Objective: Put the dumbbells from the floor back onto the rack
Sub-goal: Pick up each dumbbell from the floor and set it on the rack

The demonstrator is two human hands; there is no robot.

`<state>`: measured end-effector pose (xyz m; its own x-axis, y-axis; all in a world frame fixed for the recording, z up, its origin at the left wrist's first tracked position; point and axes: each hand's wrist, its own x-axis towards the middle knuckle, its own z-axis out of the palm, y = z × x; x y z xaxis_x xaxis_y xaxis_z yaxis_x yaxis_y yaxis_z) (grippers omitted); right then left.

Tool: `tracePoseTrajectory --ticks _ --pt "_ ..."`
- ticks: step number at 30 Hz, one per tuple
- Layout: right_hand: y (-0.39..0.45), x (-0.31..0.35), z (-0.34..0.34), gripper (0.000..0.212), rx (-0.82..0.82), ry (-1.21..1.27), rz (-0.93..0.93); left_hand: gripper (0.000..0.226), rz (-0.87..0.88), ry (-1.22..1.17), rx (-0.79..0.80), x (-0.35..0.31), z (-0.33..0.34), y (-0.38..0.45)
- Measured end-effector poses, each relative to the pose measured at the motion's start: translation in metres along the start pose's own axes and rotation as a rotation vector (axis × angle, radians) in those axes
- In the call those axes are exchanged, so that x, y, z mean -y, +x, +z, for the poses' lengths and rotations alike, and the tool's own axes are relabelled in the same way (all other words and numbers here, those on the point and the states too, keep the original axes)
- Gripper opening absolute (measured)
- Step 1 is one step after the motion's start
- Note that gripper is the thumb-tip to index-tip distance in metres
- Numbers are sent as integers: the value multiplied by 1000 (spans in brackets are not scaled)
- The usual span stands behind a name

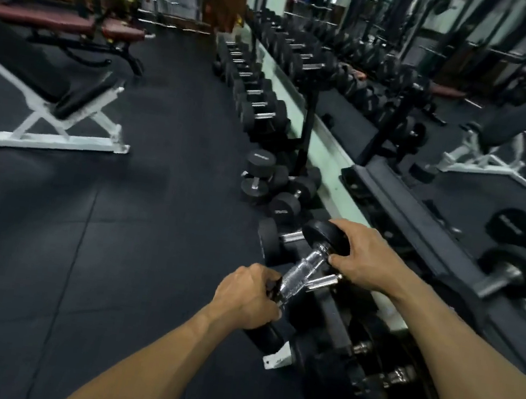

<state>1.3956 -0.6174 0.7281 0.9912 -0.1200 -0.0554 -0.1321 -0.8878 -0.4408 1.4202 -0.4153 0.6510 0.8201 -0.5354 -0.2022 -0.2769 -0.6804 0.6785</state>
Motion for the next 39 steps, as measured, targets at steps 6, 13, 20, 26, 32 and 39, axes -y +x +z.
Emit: tracePoseTrajectory --ticks 6,13,20,26,32,39 --pt "42 -94 -39 43 -24 1 129 17 55 5 119 -58 36 99" --pt "115 -225 -86 41 -30 9 175 17 47 1 174 -130 92 236" --pt "174 -328 -135 36 -54 -35 276 15 72 -14 202 -198 136 351" --pt "215 -382 -149 42 -59 -22 336 46 48 -33 248 -223 158 420" --pt "229 -403 -147 45 -18 0 339 36 15 -6 252 -227 163 438" --pt "218 -414 -146 45 -4 8 427 30 66 48 314 -233 162 442"
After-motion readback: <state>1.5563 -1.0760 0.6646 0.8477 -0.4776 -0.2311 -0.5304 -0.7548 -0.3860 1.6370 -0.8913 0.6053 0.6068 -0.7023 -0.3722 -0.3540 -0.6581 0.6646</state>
